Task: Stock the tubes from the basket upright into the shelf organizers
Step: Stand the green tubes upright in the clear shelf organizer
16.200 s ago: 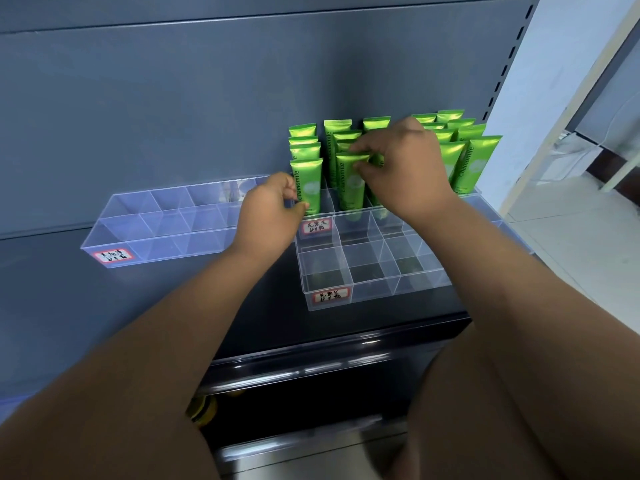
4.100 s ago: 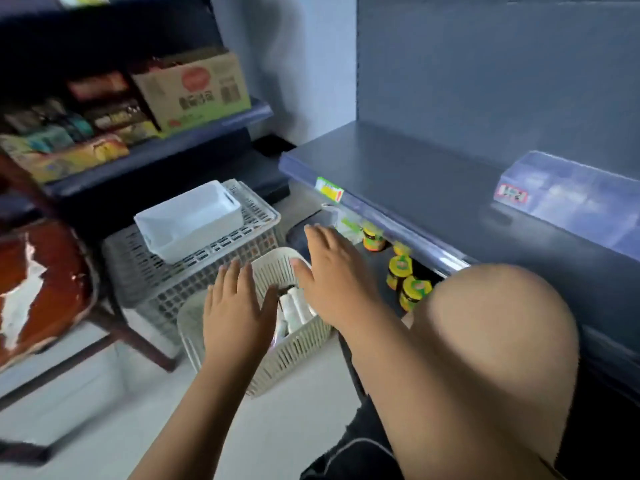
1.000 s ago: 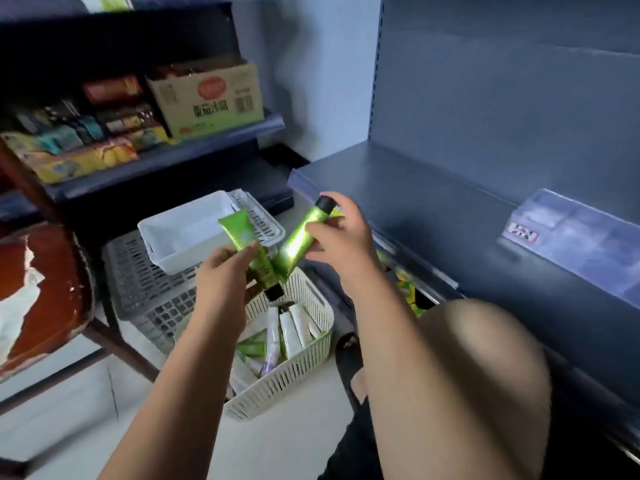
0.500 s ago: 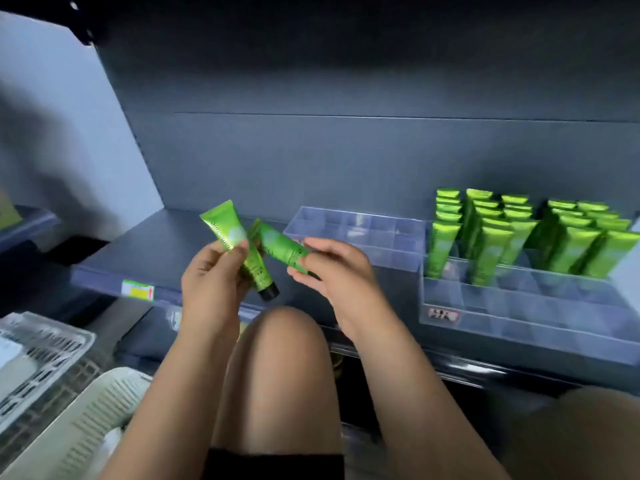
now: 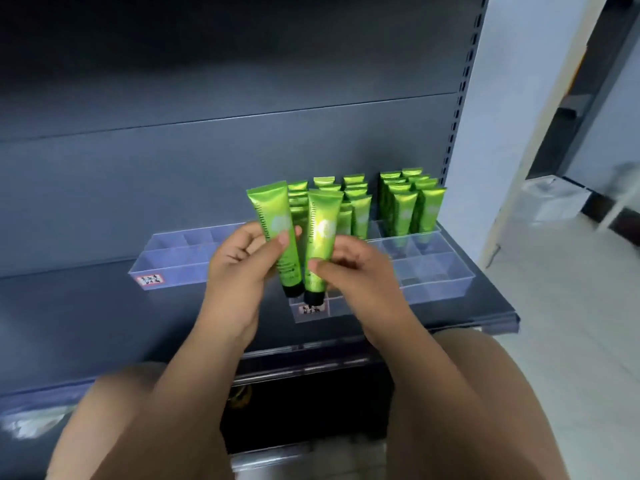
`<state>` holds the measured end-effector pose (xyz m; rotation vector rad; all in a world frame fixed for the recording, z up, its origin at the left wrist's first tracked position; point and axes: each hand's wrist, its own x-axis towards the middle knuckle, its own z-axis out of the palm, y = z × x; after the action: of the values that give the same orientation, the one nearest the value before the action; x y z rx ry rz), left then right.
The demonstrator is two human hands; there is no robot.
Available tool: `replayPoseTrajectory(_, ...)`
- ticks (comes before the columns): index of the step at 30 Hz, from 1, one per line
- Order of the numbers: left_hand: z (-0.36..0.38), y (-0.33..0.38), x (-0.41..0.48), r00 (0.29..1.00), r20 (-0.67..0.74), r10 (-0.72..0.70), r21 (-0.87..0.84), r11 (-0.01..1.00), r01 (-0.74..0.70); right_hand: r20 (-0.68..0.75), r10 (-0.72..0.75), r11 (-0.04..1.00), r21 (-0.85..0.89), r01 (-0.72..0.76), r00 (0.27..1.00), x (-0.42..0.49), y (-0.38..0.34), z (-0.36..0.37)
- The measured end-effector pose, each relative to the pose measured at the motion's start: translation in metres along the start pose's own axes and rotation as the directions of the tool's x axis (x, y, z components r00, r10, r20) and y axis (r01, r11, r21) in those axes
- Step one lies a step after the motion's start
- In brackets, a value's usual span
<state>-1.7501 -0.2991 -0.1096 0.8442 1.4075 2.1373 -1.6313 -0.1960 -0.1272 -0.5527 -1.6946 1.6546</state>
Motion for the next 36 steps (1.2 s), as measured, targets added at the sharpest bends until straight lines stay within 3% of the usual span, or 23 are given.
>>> replayPoseTrajectory(9,0.056,-0.036,0.058,0.986,0.147,0.079,0.336,0.934,-0.125,-0.27,-0.191,0.979,0.012,0.202,0.944,0.046,0.01,-0.084)
replayPoseTrajectory(12,0.076,-0.034,0.079,0.971,0.213,0.109,0.368,0.912,-0.183,-0.311,-0.21,0.975,0.006,0.223,0.927,0.061,0.014,-0.11)
replayPoseTrajectory(18,0.097,-0.05,0.116,0.913,0.351,0.206,0.462,0.81,-0.361,-0.401,-0.171,0.985,-0.034,0.172,0.9,0.087,0.032,-0.142)
replayPoseTrajectory(26,0.105,-0.064,0.132,0.88,0.445,0.163,0.562,0.715,-0.416,-0.398,-0.143,0.985,-0.15,0.089,0.906,0.105,0.034,-0.142)
replayPoseTrajectory(31,0.105,-0.064,0.132,0.85,0.494,0.182,0.672,0.54,-0.507,-0.379,-0.092,0.984,-0.176,0.026,0.921,0.106,0.04,-0.145)
replayPoseTrajectory(36,0.104,-0.066,0.13,0.836,0.509,0.205,0.689,0.486,-0.538,-0.377,-0.078,0.978,-0.208,-0.003,0.923,0.106,0.043,-0.141)
